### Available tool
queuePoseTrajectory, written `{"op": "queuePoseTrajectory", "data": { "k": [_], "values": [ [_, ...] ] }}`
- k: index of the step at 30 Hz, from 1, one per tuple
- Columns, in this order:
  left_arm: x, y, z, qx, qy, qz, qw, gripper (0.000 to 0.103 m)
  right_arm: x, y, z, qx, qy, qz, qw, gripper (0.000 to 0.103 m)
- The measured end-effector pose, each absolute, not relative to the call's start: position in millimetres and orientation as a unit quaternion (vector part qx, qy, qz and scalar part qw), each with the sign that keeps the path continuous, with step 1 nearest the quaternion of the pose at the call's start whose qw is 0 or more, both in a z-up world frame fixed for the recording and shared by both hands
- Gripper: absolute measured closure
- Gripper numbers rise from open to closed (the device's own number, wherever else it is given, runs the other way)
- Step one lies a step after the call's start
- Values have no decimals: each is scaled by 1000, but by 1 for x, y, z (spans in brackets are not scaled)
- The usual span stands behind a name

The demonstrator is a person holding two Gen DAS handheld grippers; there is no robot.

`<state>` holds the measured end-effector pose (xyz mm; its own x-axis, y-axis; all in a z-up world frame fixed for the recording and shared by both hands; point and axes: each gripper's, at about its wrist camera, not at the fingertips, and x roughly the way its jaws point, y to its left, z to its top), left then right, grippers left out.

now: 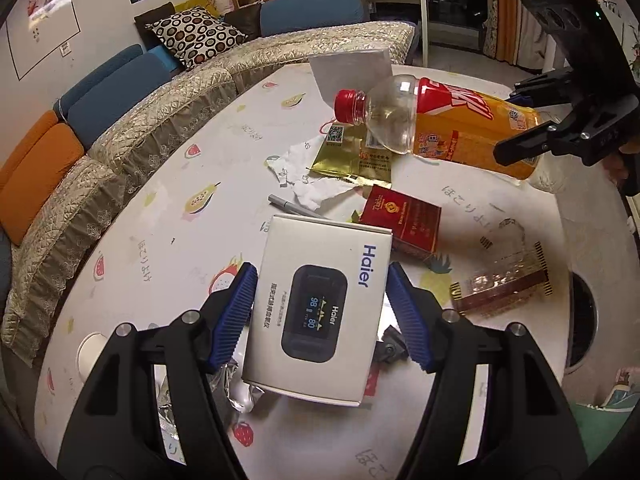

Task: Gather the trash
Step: 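Carry both items to the trash bin and open both tools to drop them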

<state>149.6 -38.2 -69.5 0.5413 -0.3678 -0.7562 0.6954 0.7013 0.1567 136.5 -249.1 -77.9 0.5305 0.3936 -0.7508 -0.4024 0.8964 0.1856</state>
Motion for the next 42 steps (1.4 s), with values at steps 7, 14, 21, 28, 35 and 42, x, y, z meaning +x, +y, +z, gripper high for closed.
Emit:
{"op": "queuePoseTrajectory", "data": {
  "k": [7,14,21,28,35,42],
  "values": [
    [96,-74,-33,236,333,-353,842,39,50,-290,-45,11,402,233,886,41],
    [19,-160,-28,260,311,-440,801,39,-56,-353,-52,21,422,183,888,41],
    [-44,-242,-66,289,323,-523,734,39,-144,-407,-107,41,486,131,863,41],
    [-82,-296,-129,342,348,-570,661,39,-175,-428,-187,68,560,116,818,41],
    [-91,-316,-205,381,411,-572,598,40,-171,-421,-272,86,629,126,762,41],
    [-95,-330,-258,415,442,-577,547,40,-157,-405,-333,78,680,138,716,41]
  ]
}}
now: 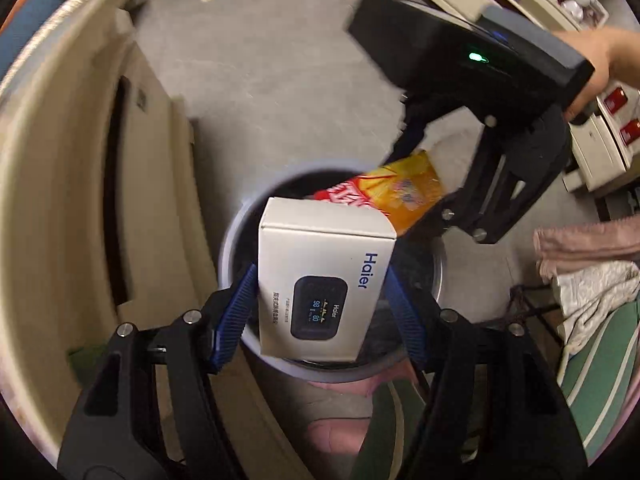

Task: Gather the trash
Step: 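Carry both items to the trash bin and open both tools to drop them, then return both tools to the table toward the snack bar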

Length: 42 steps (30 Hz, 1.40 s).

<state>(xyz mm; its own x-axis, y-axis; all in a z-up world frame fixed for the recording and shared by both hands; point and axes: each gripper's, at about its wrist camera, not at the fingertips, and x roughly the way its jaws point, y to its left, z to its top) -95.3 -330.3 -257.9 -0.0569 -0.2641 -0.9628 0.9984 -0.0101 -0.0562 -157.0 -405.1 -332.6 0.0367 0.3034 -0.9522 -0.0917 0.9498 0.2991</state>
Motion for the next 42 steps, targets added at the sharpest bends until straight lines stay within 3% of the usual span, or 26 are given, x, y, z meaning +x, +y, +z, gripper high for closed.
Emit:
{"op": "queuePoseTrajectory", "data": {
  "k": [5,7,8,10,17,29,34,42],
  "values": [
    [-98,-341,-287,424,454,-567,541,40,-148,-402,-354,86,697,138,698,39],
    [-92,-342,-295,420,469,-559,538,38,-148,-404,-360,92,704,135,691,28],
    [-86,-342,-297,417,477,-556,538,29,-148,-406,-359,93,703,132,692,20],
    [-82,-342,-296,409,478,-556,544,20,-146,-412,-356,95,699,133,696,20],
    [-79,-328,-266,398,454,-559,568,20,-150,-426,-338,105,682,117,714,20],
    [-52,-265,-142,327,396,-545,663,19,-133,-416,-177,83,537,156,825,20],
    [-4,-202,-97,299,384,-485,726,10,-99,-374,-113,41,476,206,854,15],
    [58,-104,-76,330,370,-415,763,7,-23,-286,-84,-45,456,286,842,15]
  ]
}}
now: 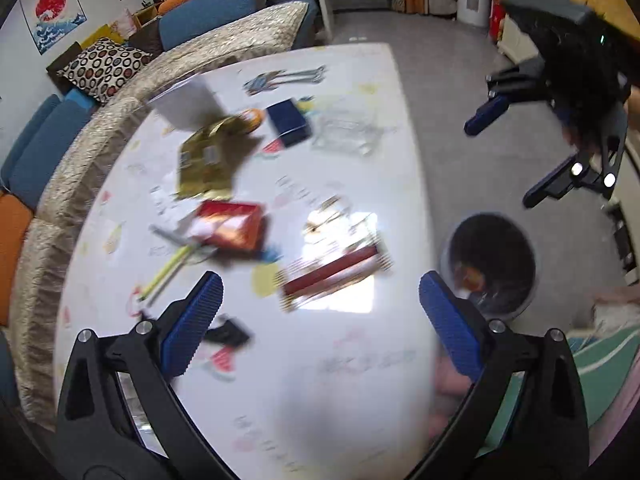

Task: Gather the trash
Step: 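Return both tools to the table toward the snack bar, then grasp the wrapped snack bar with the right tool while the left tool grasps a black clip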

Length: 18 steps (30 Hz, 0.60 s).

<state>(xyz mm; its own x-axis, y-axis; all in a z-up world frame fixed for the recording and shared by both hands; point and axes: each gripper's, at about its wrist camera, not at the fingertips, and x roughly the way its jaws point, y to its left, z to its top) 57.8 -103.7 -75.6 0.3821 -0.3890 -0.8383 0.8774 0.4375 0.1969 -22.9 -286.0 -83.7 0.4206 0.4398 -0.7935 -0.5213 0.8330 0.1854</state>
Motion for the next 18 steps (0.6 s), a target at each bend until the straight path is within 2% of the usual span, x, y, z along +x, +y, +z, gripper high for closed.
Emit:
{"op": "queuePoseTrajectory", "data": {
  "k": [10,18],
  "values": [
    [118,-59,-123,342,400,-450,721,7,57,-200,-119,-127,474,322,810,15],
    [148,-60,-145,346,391,-487,700,7,88,-173,-152,-186,479,321,795,15]
  ]
}}
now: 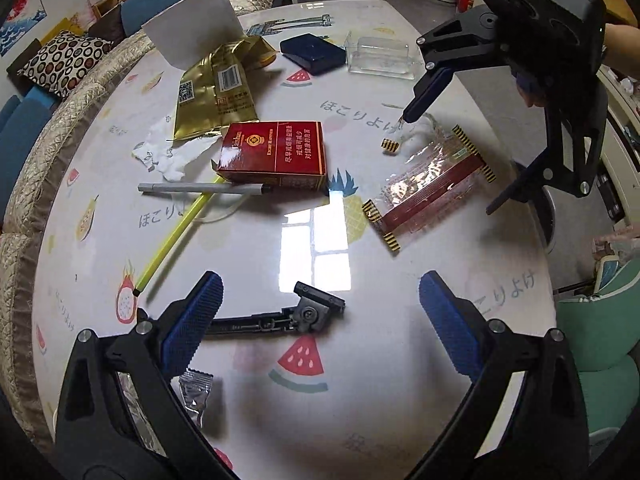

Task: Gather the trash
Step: 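Grasp the wrapped snack bar with the right tool while the left tool grasps a black clip, then carry both items over the trash bin and open both tools to drop them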

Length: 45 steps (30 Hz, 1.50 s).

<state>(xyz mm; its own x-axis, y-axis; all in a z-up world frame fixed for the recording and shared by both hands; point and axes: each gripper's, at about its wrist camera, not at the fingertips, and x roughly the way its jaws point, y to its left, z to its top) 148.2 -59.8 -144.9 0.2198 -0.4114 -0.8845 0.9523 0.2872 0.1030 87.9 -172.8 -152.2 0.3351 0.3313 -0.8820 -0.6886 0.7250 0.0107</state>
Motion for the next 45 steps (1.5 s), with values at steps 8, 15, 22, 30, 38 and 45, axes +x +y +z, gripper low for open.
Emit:
{"op": "queuePoseTrajectory", "data": {
  "k": [8,15,22,30,38,45],
  "values": [
    [137,-65,-174,406,363,-498,674,22,102,-174,-173,-204,479,315,793,29],
    [138,-53,-171,380,371,-523,667,56,114,-191,-171,-162,490,314,797,69],
    [150,-55,-169,370,380,-490,692,76,115,-205,-168,-123,499,306,801,80],
    [147,-60,-130,354,358,-478,720,76,98,-229,-141,-94,477,306,819,84],
    [112,-83,-70,360,312,-484,735,76,59,-262,-93,-61,437,301,846,84],
    [53,-126,-36,372,273,-521,718,76,-18,-304,-74,-46,427,277,859,84]
  ]
}}
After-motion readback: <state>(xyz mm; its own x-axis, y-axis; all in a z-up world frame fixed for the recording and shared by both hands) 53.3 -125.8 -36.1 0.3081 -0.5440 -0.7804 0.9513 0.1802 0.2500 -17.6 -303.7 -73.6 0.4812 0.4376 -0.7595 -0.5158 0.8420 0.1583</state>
